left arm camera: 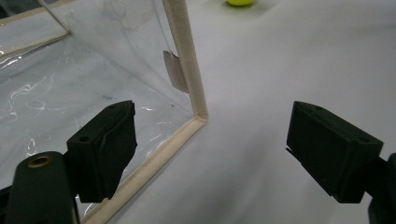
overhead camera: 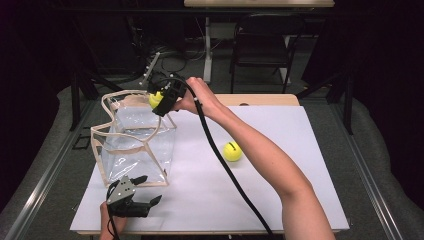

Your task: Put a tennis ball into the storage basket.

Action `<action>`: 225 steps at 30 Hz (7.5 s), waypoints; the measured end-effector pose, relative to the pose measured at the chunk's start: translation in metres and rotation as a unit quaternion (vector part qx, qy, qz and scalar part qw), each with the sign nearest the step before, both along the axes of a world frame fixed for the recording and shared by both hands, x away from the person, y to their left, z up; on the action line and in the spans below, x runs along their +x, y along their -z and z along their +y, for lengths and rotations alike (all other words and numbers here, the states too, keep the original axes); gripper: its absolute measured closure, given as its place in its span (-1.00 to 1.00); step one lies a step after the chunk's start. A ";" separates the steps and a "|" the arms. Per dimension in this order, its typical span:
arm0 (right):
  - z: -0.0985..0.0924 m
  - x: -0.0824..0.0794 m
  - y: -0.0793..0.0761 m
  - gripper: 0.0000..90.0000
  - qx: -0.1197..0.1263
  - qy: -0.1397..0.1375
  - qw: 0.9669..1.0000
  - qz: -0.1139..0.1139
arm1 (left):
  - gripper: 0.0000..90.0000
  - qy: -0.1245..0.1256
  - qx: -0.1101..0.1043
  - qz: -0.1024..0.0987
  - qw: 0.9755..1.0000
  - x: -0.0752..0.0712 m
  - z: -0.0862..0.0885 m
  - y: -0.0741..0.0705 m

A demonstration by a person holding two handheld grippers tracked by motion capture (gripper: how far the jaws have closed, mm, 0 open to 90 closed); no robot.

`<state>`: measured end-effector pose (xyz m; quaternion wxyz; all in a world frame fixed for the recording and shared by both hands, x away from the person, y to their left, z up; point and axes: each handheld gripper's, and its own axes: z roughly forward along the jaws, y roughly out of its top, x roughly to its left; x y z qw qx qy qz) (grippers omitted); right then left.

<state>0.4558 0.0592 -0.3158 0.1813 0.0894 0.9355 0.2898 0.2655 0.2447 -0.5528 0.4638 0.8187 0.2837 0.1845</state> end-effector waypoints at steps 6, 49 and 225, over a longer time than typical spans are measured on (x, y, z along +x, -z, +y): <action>0.007 -0.002 0.000 -0.41 0.008 -0.004 1.000 -0.002 | -0.65 0.001 0.000 0.000 1.000 0.000 0.000 0.000; 0.044 -0.008 0.021 -0.42 0.019 -0.025 0.999 0.018 | -0.65 0.002 0.001 0.001 1.000 0.001 0.001 0.000; -0.121 -0.039 0.137 -1.00 0.030 0.042 0.994 0.093 | -0.65 0.012 0.003 0.002 1.000 0.001 -0.003 0.001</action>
